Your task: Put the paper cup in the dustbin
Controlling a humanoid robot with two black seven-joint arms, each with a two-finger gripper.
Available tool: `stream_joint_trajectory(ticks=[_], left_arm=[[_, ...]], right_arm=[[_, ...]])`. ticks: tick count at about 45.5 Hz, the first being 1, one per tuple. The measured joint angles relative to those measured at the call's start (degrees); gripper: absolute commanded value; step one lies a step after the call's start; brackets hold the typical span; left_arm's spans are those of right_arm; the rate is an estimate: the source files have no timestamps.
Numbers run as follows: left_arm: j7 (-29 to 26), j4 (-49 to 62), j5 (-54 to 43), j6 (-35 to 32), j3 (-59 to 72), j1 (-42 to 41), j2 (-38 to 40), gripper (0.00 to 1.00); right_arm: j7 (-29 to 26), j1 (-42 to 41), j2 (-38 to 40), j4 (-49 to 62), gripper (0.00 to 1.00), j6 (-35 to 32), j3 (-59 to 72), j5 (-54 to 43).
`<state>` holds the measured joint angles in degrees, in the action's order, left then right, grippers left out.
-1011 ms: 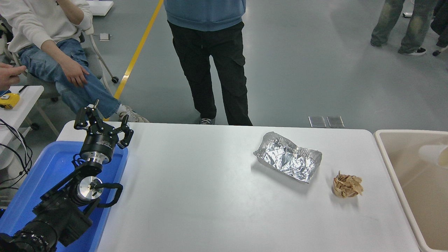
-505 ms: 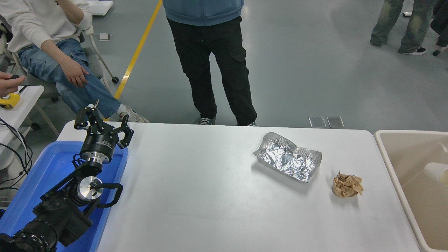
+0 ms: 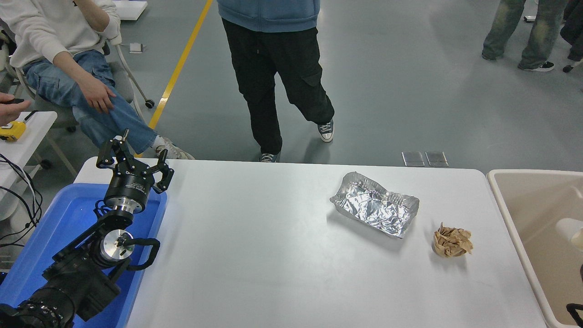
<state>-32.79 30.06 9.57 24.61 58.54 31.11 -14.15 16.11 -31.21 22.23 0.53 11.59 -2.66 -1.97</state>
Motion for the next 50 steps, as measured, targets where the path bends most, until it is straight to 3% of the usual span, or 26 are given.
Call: stream_joint_trajectory(ticks=[15, 50], left_arm=[[0.0, 0.0, 0.0, 0.0, 0.0, 0.0, 0.0, 1.00], [0.0, 0.0, 0.0, 0.0, 0.0, 0.0, 0.0, 1.00]], right_arm=[[0.1, -0.2, -0.2, 0.1, 0.99, 1.2, -0.3, 0.2], [0.3, -3.8, -1.0, -0.3, 0.99, 0.8, -4.1, 0.1]])
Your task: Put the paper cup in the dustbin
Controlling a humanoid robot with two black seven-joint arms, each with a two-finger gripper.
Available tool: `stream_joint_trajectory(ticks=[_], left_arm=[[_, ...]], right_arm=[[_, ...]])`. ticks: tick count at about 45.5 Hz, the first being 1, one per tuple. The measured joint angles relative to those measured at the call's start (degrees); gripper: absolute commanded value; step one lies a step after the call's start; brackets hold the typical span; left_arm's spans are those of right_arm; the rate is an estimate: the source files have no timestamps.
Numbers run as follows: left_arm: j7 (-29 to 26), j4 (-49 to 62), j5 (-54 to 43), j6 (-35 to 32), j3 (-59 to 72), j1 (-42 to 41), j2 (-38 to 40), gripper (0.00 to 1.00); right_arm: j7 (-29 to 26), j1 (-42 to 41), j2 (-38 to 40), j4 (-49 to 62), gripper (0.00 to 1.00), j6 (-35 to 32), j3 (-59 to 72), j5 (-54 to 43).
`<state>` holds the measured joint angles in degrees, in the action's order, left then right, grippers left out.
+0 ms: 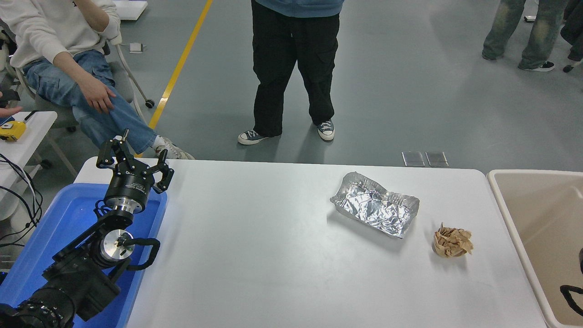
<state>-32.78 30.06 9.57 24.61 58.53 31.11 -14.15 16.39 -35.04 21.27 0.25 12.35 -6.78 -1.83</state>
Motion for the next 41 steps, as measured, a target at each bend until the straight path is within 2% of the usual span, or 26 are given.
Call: stream_joint_trajectory(ticks=[6, 16, 28, 41], left_arm=[[0.0, 0.0, 0.0, 0.0, 0.0, 0.0, 0.0, 1.00], [0.0, 0.0, 0.0, 0.0, 0.0, 0.0, 0.0, 1.00], [0.0, 0.0, 0.0, 0.0, 0.0, 0.0, 0.0, 1.00], [0.0, 0.0, 0.0, 0.0, 0.0, 0.0, 0.0, 1.00]], right_arm=[[0.0, -0.7, -0.5, -0.2, 0.99, -2.5, -0.7, 0.1], [0.0, -2.7, -0.2, -3.3, 0.99, -10.4, -6.3, 0.7], [0.1, -3.6, 6.7, -23.0, 0.99, -12.3, -18.4, 0.5], [2.5, -4.4, 8.8, -37.4, 0.99, -11.9, -25.3, -2.1]])
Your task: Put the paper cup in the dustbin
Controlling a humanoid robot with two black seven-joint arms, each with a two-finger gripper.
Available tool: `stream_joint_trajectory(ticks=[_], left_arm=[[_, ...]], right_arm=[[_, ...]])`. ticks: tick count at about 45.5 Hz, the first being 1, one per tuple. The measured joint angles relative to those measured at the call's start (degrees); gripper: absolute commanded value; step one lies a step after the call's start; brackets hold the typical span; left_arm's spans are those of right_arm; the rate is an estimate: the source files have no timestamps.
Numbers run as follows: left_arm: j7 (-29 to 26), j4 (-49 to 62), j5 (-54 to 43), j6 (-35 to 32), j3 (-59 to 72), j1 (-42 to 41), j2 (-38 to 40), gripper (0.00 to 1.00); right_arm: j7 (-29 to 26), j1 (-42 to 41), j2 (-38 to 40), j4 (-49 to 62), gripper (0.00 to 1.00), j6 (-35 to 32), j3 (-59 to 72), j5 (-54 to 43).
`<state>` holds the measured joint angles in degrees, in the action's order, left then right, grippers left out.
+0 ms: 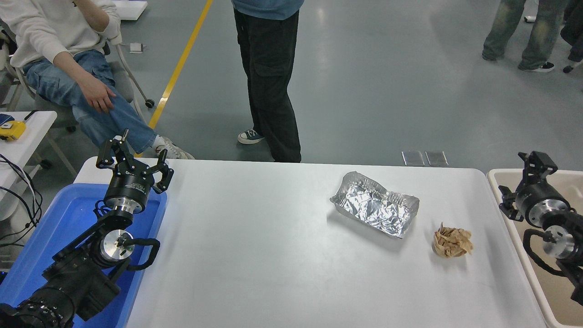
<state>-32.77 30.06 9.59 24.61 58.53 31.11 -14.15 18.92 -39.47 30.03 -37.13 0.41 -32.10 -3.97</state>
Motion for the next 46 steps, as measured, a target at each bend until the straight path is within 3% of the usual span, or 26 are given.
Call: stream_joint_trajectory(ticks=[23, 46], left_arm=[[0.0, 0.0, 0.0, 0.0, 0.0, 0.0, 0.0, 1.00], [0.0, 0.0, 0.0, 0.0, 0.0, 0.0, 0.0, 1.00]], right_arm=[[9.1, 5.5, -12.7, -7.1, 0.99, 0.9, -14.7, -18.3], [15.2, 9.2, -19.3, -5.5, 0.99, 2.8, -20.6, -22.4]])
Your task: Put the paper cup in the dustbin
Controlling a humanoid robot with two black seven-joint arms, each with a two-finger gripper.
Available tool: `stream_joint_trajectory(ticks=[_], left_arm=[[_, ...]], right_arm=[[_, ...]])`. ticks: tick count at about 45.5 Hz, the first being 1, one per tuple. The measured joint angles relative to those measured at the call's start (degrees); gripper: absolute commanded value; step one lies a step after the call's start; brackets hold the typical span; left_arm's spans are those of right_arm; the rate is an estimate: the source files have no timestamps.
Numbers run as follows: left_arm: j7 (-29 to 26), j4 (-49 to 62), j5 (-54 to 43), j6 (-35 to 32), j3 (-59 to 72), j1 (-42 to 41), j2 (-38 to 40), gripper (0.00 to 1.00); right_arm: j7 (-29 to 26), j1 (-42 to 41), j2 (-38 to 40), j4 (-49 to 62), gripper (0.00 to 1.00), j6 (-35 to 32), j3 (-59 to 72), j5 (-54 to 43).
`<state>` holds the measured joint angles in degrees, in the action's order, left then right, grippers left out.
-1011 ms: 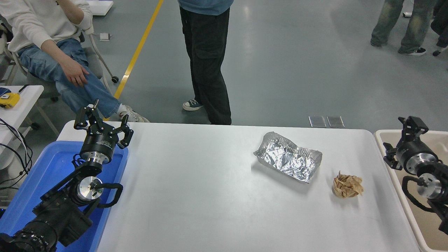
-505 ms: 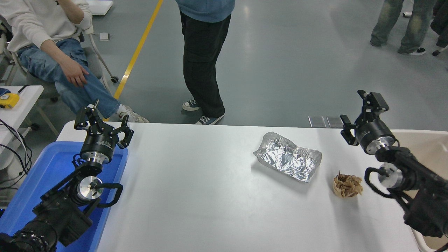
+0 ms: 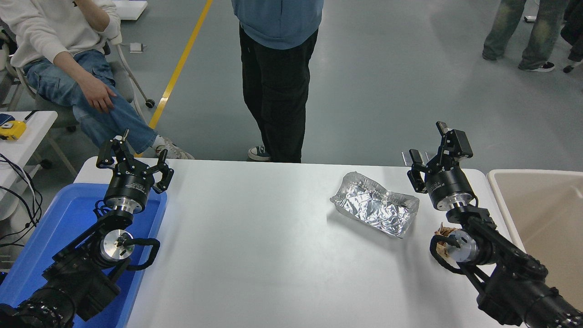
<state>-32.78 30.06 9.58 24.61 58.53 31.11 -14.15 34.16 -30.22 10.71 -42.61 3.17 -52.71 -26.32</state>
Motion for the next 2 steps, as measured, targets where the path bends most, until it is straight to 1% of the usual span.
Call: stream_joint_trajectory(ticks=[2], left_arm=[[0.0, 0.0, 0.0, 0.0, 0.0, 0.0, 0.0, 1.00]], right_arm=[[0.4, 0.2, -0.1, 0.2, 0.99, 0.2, -0.1, -0.1]])
